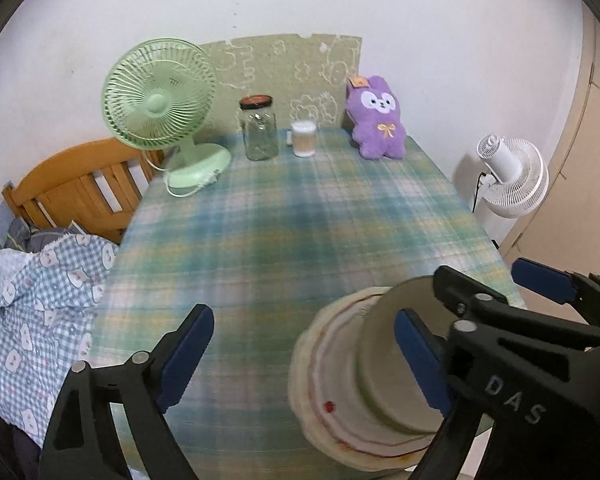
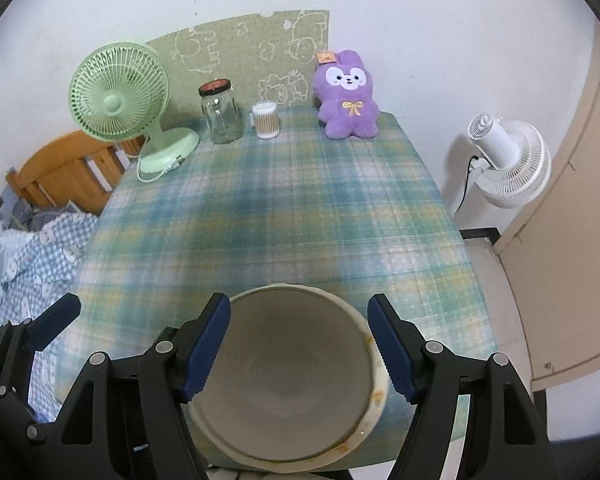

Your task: Organize plates and bowls

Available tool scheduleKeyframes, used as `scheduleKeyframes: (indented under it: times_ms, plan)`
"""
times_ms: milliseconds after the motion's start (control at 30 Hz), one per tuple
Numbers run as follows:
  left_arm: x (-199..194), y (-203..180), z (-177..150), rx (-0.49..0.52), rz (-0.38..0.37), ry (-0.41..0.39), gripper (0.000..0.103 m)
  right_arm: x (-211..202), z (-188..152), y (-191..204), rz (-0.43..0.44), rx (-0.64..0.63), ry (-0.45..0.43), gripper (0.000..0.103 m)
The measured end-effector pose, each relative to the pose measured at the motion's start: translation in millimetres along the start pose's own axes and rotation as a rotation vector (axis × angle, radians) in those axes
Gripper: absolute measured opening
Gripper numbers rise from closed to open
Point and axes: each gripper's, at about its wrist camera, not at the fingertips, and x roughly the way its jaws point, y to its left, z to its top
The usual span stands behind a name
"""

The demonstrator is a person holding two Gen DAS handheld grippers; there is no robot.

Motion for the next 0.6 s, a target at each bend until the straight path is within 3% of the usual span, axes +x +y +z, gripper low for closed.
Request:
scheduleKeyframes:
  times_ms: [333, 600]
  plan:
    - [-21.3, 68.6, -5.0, 0.051, -0.019, -0.055, 0.096, -30.2, -12.8, 66.7, -0.073, 0.034, -0.102, 0.074]
    - [-30.3, 104.9, -16.1, 0.051, 0.010, -0.093, 0.096, -38.1, -26.6, 90.5, -0.085, 0.084, -0.137, 0.074]
